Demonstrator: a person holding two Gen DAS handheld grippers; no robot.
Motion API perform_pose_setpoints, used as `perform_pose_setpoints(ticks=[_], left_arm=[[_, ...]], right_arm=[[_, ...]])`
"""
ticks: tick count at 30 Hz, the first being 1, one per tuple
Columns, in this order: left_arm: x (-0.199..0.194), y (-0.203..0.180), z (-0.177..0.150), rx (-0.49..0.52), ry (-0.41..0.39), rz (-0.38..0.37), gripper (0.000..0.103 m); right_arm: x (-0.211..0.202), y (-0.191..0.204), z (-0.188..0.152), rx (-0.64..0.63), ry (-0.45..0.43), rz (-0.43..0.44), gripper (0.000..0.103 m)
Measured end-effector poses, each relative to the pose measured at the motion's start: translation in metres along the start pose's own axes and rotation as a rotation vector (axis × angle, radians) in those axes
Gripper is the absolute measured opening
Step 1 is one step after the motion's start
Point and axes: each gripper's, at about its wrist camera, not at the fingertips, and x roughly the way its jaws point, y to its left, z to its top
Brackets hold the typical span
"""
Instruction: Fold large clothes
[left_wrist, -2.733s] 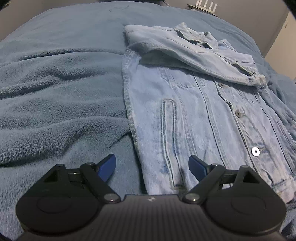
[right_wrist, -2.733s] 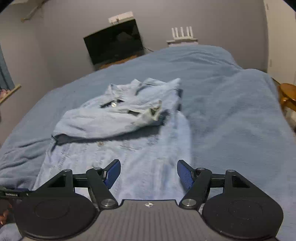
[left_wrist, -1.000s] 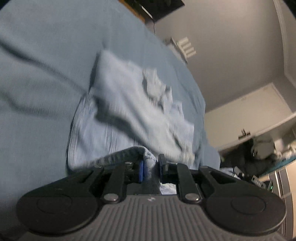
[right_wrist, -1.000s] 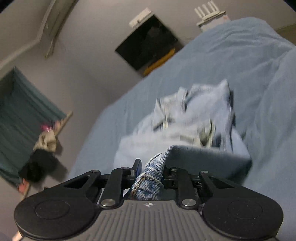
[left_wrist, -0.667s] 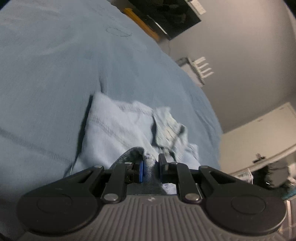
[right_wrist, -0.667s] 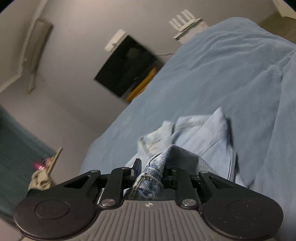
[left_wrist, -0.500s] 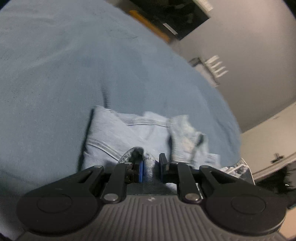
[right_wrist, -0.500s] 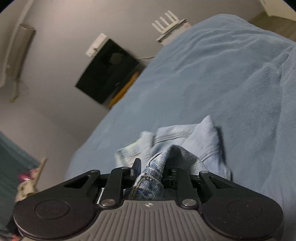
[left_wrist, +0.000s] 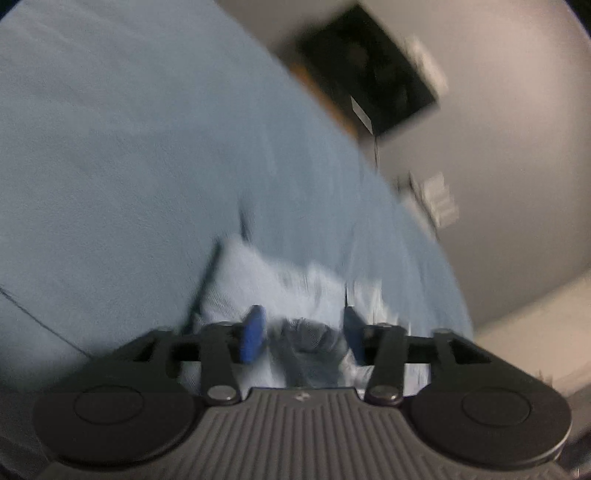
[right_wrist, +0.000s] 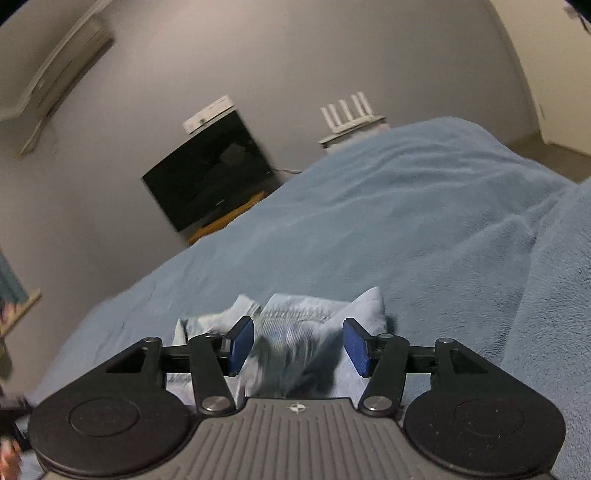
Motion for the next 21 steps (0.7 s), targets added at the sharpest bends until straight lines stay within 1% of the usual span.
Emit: perform_pose_setpoints(ticks=[1,2,4,6,8,10,12,13,14,15,16,17,19,21], left_arm=[[-0.004,0.001,0.002,0.003,-0.020,-0.003,0.053],[-0.008,0.000,0.003,0.026,-0.020,-0.004,0.053],[-0.010,-0.008,-0.005,0.116,0.011,0.032,0.053],[-0.012,-0.020,-0.022,0.245,0.035,0.067,0.053],[-0.011,-0.033,-0.048,0.425,0.050,0.097,0.057],[-0.003,-0.042,-0.076,0.595,0.053,0.160,0.057],[0.007,-0.045,-0.100,0.719,0.050,0.226,0.057],[0.010,-0.041,-0.110,0.781,0.029,0.264,0.058],[0.012,-0.037,-0.116,0.817,0.016,0.288,0.063],[0.013,-0.030,-0.119,0.832,0.009,0.296,0.066],[0.017,-0.022,-0.120,0.829,0.005,0.300,0.073],[0.019,-0.015,-0.118,0.804,0.009,0.300,0.079],[0.021,-0.001,-0.103,0.705,0.029,0.278,0.085],[0.018,0.010,-0.094,0.606,0.050,0.267,0.085]], right_arm=[[0.000,0.005,-0.003,-0.033,0.008,0.001,0.058],[0.001,0.010,-0.006,-0.067,0.020,0.003,0.058],[0.005,0.020,-0.012,-0.131,0.050,0.002,0.058],[0.006,0.029,-0.017,-0.194,0.060,-0.004,0.058],[0.011,0.036,-0.023,-0.239,0.081,-0.006,0.059],[0.015,0.040,-0.031,-0.289,0.109,-0.030,0.059],[0.021,0.042,-0.041,-0.355,0.121,-0.087,0.058],[0.023,0.040,-0.046,-0.384,0.129,-0.131,0.056],[0.026,0.038,-0.051,-0.404,0.131,-0.158,0.057],[0.024,0.032,-0.054,-0.403,0.132,-0.168,0.058],[0.024,0.027,-0.055,-0.384,0.140,-0.182,0.063],[0.023,0.024,-0.055,-0.358,0.143,-0.195,0.066],[0.022,0.020,-0.055,-0.332,0.137,-0.246,0.067],[0.016,0.017,-0.058,-0.292,0.131,-0.263,0.067]])
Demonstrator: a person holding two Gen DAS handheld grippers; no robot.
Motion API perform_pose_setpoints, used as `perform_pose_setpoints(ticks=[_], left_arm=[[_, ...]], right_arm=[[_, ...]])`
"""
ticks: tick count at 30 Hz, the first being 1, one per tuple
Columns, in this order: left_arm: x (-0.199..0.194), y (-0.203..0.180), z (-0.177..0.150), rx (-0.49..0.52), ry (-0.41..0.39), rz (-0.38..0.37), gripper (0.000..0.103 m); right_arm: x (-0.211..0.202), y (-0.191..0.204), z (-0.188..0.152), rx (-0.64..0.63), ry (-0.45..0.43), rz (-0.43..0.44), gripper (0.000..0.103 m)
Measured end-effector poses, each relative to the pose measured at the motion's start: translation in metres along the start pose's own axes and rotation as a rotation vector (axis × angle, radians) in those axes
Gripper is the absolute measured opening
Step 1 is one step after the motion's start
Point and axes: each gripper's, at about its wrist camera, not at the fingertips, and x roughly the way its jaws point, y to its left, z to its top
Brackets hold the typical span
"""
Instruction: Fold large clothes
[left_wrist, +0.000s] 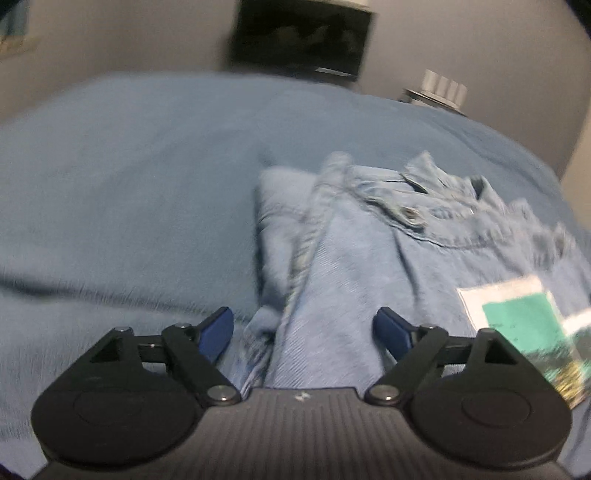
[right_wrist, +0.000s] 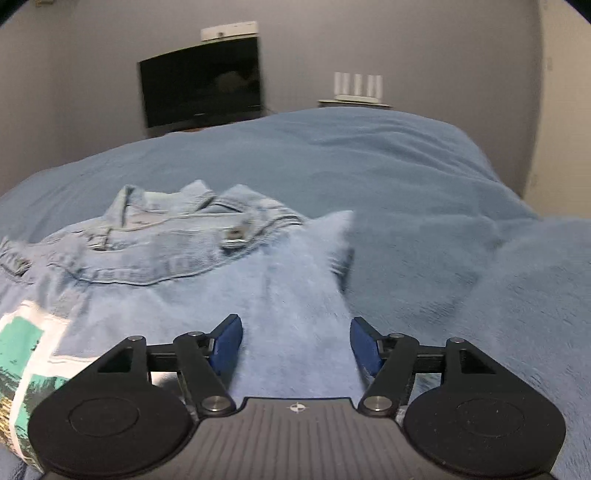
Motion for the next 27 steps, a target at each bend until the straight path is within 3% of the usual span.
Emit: perform_pose_setpoints(ticks=[2,6,8,13,17,23,27], left_arm=[[-0.015,0.010,0.000,-0.066,0.000,0.001,0.085],[-0.056,0.016,-0.008,-0.096,-0.050,-0.008,0.085],[-0.075,0.016,-0.014,-0.120,-0.051,-0.034,0.085],[-0.106,0.015,-0.043,-0.209,0.015,-0.115,0.086],[-0.096,0.006,-0.067,-0.199,0.087,-0.161,0.086],[-0.065,0.005,-0.076,-0.240,0.048,-0.215,0.086],[-0.050,0.007,-0.077,-0.254,0.007,-0.208,0.086]], right_arm=[[-0.010,-0.006,-0.006,0.077,-0.002,0.003,0.066],[-0.047,-0.010,-0.017,0.194,-0.082,0.082,0.067],[-0.065,-0.011,-0.024,0.217,-0.102,0.110,0.073],[-0.098,-0.013,-0.052,0.301,-0.041,0.163,0.080],[-0.102,-0.012,-0.075,0.419,0.062,0.276,0.083],[-0.079,-0.003,-0.084,0.457,0.080,0.284,0.084],[-0.056,-0.002,-0.086,0.530,0.081,0.296,0.086]])
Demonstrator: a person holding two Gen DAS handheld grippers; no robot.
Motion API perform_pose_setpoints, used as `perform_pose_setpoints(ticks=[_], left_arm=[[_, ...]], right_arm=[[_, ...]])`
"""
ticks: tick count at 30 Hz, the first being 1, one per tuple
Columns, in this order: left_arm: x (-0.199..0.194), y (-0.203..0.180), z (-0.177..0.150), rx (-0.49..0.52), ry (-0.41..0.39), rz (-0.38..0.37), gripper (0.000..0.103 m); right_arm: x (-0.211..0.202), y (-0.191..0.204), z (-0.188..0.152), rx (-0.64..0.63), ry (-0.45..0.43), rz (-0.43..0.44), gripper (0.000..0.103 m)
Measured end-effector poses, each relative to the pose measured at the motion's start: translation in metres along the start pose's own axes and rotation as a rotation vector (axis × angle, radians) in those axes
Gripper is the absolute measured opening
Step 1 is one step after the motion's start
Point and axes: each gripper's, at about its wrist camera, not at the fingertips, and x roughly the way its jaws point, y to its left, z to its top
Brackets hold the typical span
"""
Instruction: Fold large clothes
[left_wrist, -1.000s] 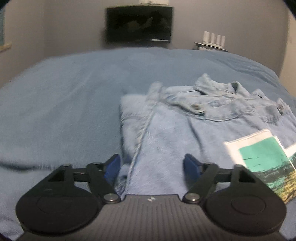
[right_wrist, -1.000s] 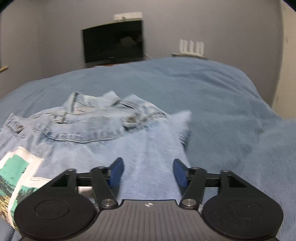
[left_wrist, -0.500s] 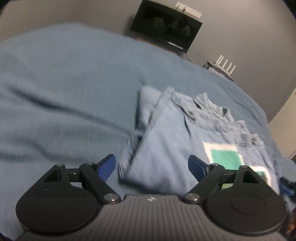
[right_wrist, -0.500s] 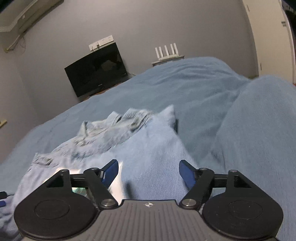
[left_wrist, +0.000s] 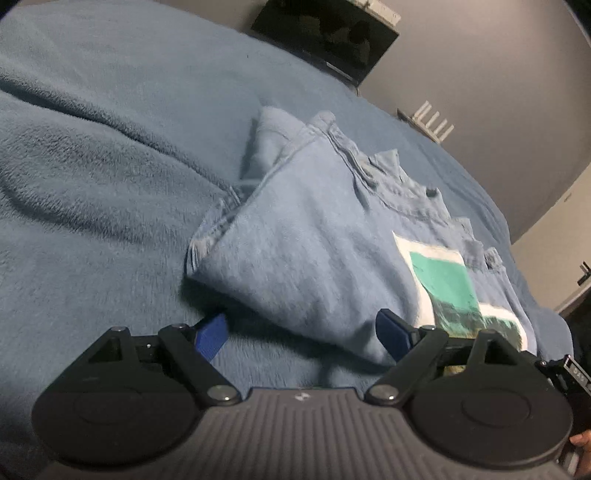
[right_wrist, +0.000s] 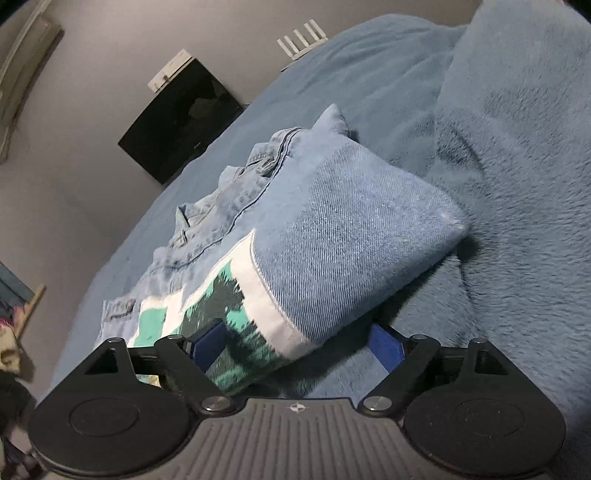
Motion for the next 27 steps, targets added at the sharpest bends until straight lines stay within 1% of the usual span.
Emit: perform_pose_setpoints(ticks=[3,4,8,9,11,13,15,16,17,18,19,20,21,22,23,27], left_arm=[[0.006,0.002,0.005,-0.010,-0.044,-0.012,0.086],[0.008,0.003,0.006,-0.021,-0.053,-0.018,0.086],[0.014,0.007,0.015,-0.057,-0.081,-0.034,0.086],[0.018,0.008,0.017,-0.061,-0.086,-0.036,0.086],[0.023,0.011,0.019,-0.084,-0.092,-0.040,0.085],[0.028,0.014,0.018,-0.110,-0.106,-0.043,0.084],[0.030,0.013,0.016,-0.092,-0.115,-0.040,0.070],[0.030,0.010,0.016,-0.075,-0.109,-0.055,0.043],[0.031,0.010,0.017,-0.072,-0.094,-0.078,0.030],[0.029,0.007,0.018,-0.066,-0.099,-0.075,0.026],[0.026,0.002,0.019,-0.046,-0.111,-0.072,0.015],[0.022,-0.003,0.021,-0.015,-0.124,-0.065,0.012],[0.018,-0.008,0.022,0.004,-0.137,-0.061,0.011],[0.013,-0.012,0.024,0.011,-0.148,-0.061,0.010],[0.008,-0.015,0.025,0.015,-0.158,-0.062,0.010],[-0.020,-0.020,0.024,0.033,-0.194,-0.054,0.008]], right_arm=[[0.014,-0.005,0.004,0.024,-0.035,0.010,0.088],[0.017,-0.008,0.004,0.043,-0.045,0.018,0.090],[0.023,-0.015,0.007,0.142,-0.105,0.040,0.092],[0.023,-0.014,0.007,0.141,-0.126,0.042,0.091],[0.024,-0.008,0.009,0.098,-0.173,0.037,0.089],[0.030,-0.008,0.011,0.087,-0.200,0.030,0.089],[0.038,-0.014,0.015,0.124,-0.208,0.027,0.088],[0.040,-0.018,0.016,0.147,-0.217,0.030,0.087],[0.043,-0.021,0.018,0.164,-0.224,0.030,0.083],[0.045,-0.019,0.018,0.161,-0.229,0.023,0.079],[0.046,-0.015,0.019,0.130,-0.232,0.019,0.066],[0.045,-0.009,0.019,0.080,-0.237,0.012,0.051],[0.043,0.000,0.020,0.030,-0.249,-0.011,0.047],[0.040,0.005,0.021,0.005,-0.255,-0.013,0.042],[0.036,0.011,0.022,-0.006,-0.262,-0.010,0.040],[0.016,0.026,0.021,-0.032,-0.276,0.043,0.036]])
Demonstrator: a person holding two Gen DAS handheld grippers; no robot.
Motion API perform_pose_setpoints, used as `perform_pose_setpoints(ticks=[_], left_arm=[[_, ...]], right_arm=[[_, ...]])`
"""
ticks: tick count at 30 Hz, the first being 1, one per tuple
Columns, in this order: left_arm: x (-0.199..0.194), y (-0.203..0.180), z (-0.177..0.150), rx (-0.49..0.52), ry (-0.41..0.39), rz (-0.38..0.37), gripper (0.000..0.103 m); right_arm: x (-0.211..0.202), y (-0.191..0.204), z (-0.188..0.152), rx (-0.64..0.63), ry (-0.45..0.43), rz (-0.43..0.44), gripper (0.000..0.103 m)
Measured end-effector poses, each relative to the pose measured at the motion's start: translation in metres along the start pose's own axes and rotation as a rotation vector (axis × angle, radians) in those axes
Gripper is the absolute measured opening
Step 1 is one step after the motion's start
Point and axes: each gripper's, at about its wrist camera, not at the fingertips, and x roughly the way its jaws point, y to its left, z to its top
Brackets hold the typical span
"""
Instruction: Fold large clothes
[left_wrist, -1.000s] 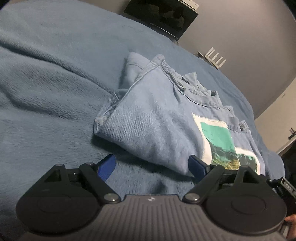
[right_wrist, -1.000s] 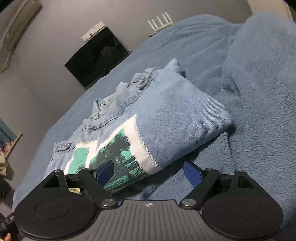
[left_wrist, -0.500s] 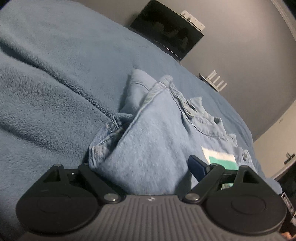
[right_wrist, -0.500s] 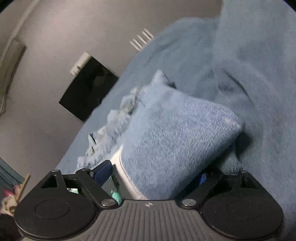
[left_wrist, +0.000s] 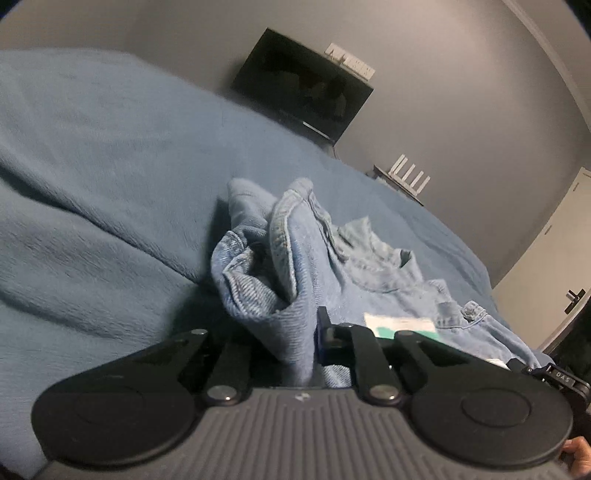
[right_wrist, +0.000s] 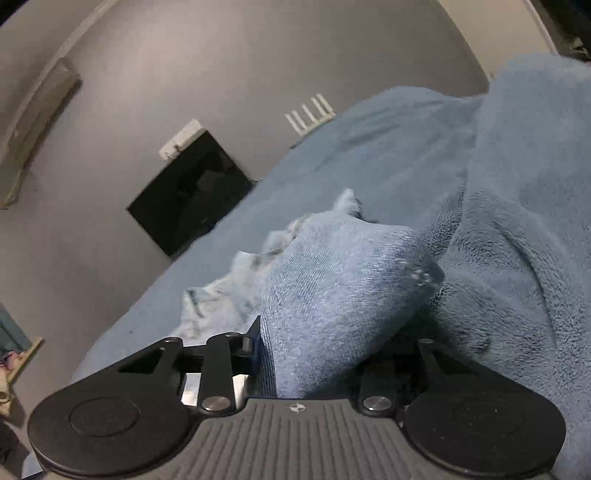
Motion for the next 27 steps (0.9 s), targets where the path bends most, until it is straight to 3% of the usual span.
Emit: perform_pose_setpoints(ticks=[6,11,14,18,19,22,27], left_arm=[[-0.060,-0.003,-0.001,0.063,-0.012,0.051,0.008],[-0.114,0.011,-0.002,0.005,-0.008,0.080,0.007],[-0.131,0.014,-0.018,0.039,0.065,0.109,0.007],[-0.127,0.011,-0.035,0.097,0.195,0.171,0.010],[-0.125,0.012,-0.035,0.087,0.208,0.180,0.015],[-0.128,0.014,-0.032,0.083,0.188,0.210,0.024],[-0.148,-0.006,-0.024,0.206,0.088,0.294,0.034]], right_arm=[[-0.033,0.008,0.002,0.030,0.048,0.117,0.033],[-0.072,0.027,-0.008,-0.037,0.123,0.185,0.032],[-0.091,0.021,-0.019,-0.040,0.185,0.140,0.032],[-0.092,-0.001,-0.030,-0.052,0.261,-0.035,0.032],[-0.091,-0.005,-0.031,-0.061,0.270,-0.067,0.032],[-0.096,-0.001,-0.033,-0.101,0.260,-0.102,0.038],[-0.135,0.013,-0.031,-0.216,0.140,-0.130,0.054]])
